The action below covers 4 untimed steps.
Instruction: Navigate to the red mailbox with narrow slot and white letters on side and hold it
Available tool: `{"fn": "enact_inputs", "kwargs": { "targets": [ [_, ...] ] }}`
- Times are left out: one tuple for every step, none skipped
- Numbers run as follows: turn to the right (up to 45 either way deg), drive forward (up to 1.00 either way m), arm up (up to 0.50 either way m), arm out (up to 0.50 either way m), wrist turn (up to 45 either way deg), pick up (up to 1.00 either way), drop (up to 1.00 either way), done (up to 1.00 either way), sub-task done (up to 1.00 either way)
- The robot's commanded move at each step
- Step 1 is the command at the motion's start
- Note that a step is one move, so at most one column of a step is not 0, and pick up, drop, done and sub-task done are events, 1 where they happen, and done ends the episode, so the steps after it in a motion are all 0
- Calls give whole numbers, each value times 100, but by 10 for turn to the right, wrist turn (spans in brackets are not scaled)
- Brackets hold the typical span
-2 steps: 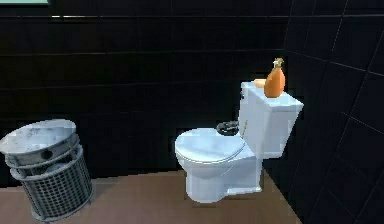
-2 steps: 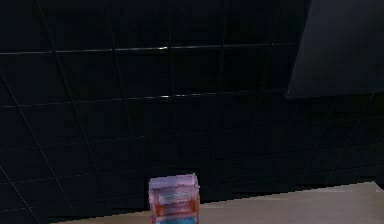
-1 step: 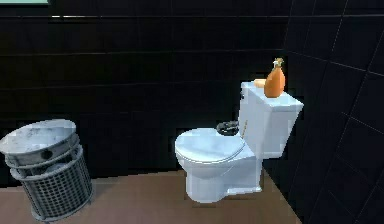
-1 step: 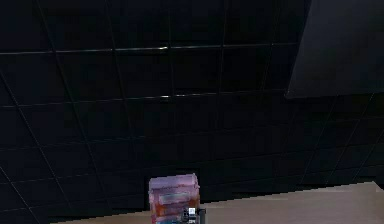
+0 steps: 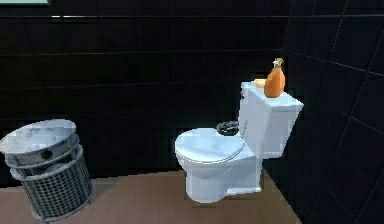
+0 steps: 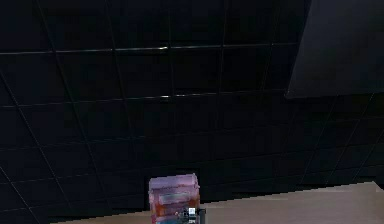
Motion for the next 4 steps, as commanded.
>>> {"fn": "enact_inputs", "kwargs": {
  "targets": [
    [0,0,0,0,450,0,0,0,0],
    [0,0,0,0,450,0,0,0,0],
    [0,0,0,0,0,100,0,0,0],
    [0,0,10,0,0,0,0,0,0]
  ]
}}
